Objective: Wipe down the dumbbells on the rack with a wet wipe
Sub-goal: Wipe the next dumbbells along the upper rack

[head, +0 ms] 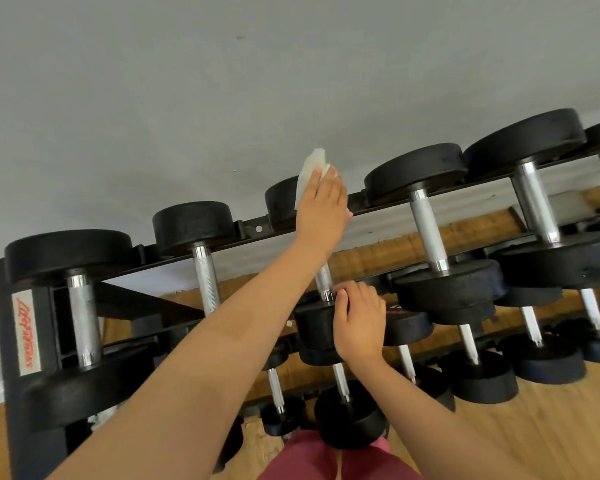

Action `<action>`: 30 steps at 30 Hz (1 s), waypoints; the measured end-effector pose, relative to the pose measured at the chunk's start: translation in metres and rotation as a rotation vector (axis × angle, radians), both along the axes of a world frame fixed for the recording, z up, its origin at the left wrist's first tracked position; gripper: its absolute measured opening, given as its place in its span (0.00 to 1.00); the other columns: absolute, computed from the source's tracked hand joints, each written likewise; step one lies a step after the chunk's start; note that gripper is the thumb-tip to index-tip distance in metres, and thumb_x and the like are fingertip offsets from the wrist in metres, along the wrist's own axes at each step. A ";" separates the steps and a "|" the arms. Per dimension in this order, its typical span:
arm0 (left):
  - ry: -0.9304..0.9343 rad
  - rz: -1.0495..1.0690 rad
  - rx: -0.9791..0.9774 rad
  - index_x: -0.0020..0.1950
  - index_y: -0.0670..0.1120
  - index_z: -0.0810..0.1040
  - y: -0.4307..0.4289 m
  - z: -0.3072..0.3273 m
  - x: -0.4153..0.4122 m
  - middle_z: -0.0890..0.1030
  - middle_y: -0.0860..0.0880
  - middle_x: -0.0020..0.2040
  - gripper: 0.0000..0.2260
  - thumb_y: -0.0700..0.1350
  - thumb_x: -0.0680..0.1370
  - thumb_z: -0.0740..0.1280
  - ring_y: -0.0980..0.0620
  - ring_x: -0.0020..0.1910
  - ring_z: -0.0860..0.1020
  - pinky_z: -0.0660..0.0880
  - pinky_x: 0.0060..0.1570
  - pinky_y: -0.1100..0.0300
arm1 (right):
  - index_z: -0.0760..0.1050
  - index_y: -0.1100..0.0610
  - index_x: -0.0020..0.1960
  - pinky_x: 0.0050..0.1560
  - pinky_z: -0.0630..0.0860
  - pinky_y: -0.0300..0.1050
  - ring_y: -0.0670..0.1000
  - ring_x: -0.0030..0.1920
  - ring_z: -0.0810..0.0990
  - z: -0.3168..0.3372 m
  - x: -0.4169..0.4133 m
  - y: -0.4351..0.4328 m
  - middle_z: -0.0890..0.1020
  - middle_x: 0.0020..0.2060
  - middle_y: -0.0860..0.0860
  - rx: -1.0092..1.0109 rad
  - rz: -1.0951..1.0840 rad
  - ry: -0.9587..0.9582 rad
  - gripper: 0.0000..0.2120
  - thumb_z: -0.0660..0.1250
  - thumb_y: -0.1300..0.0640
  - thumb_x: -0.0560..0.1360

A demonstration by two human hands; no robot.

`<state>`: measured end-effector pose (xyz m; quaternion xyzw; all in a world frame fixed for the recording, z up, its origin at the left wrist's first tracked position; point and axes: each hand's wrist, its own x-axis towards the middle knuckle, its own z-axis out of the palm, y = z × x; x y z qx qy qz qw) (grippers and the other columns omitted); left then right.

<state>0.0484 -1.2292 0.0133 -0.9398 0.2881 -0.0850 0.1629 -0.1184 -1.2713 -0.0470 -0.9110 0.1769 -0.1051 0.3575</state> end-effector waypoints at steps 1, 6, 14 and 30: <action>-0.009 -0.025 0.008 0.76 0.42 0.62 0.002 -0.001 0.000 0.61 0.42 0.78 0.24 0.54 0.85 0.50 0.42 0.78 0.53 0.44 0.76 0.47 | 0.77 0.53 0.47 0.50 0.69 0.50 0.50 0.47 0.74 0.000 0.000 0.000 0.78 0.42 0.47 0.003 0.002 0.000 0.20 0.47 0.51 0.79; -0.096 -0.153 -0.288 0.70 0.47 0.72 0.036 -0.012 -0.009 0.68 0.44 0.74 0.19 0.47 0.79 0.66 0.43 0.76 0.62 0.55 0.76 0.46 | 0.76 0.52 0.47 0.51 0.69 0.50 0.50 0.47 0.74 0.001 0.000 -0.001 0.78 0.42 0.46 0.010 0.009 0.019 0.20 0.46 0.50 0.79; 0.347 0.374 -1.270 0.81 0.54 0.47 0.045 -0.027 -0.057 0.42 0.53 0.81 0.28 0.46 0.84 0.56 0.53 0.79 0.43 0.48 0.73 0.59 | 0.76 0.51 0.47 0.51 0.70 0.50 0.49 0.47 0.74 0.000 0.000 0.000 0.77 0.42 0.45 0.013 0.006 0.020 0.19 0.47 0.50 0.79; 0.758 0.714 -1.611 0.73 0.44 0.70 0.062 -0.030 -0.091 0.71 0.48 0.70 0.19 0.35 0.82 0.57 0.52 0.68 0.69 0.64 0.66 0.63 | 0.77 0.52 0.46 0.51 0.69 0.49 0.48 0.46 0.74 0.000 -0.001 -0.001 0.77 0.41 0.45 0.027 0.008 0.000 0.19 0.47 0.50 0.79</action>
